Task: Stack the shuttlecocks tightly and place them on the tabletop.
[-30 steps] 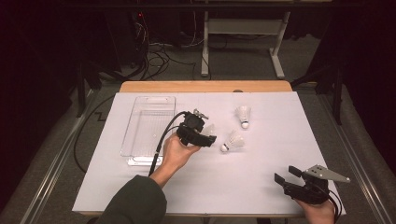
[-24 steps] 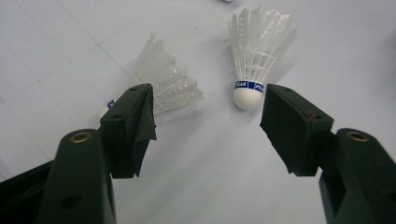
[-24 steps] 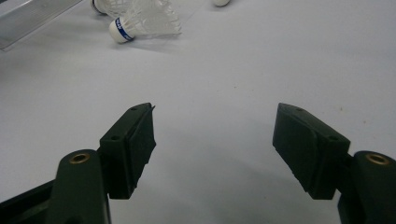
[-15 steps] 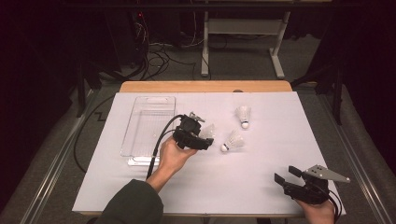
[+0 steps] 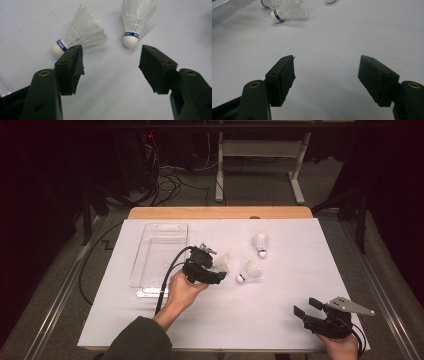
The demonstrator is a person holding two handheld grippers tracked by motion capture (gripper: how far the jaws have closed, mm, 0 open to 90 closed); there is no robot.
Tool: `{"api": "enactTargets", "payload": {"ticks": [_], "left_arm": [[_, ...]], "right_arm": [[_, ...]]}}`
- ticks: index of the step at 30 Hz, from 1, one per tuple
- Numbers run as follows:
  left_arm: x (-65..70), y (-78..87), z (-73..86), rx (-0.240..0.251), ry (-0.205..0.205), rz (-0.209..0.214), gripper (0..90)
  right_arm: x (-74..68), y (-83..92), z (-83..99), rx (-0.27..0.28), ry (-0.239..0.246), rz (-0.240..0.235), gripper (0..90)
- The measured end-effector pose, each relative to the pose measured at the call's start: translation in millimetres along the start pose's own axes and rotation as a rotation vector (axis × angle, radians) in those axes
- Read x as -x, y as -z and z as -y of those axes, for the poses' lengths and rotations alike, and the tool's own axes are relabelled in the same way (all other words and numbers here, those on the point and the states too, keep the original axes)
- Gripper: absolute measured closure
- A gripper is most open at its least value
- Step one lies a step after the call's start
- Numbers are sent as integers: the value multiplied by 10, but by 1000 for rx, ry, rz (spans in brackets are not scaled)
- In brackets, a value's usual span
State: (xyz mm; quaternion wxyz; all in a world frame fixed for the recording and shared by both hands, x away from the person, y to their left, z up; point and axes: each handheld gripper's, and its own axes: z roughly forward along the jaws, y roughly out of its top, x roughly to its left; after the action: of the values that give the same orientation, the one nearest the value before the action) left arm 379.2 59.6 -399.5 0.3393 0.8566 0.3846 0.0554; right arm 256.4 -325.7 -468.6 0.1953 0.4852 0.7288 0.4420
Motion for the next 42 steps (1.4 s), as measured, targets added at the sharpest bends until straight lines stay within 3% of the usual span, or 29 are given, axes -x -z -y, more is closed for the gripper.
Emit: {"api": "enactTargets", "payload": {"ticks": [42], "left_arm": [[102,64,247,-23,-28,12,368]], "right_arm": [[-1,1,1,-2,-3,1,301]]}}
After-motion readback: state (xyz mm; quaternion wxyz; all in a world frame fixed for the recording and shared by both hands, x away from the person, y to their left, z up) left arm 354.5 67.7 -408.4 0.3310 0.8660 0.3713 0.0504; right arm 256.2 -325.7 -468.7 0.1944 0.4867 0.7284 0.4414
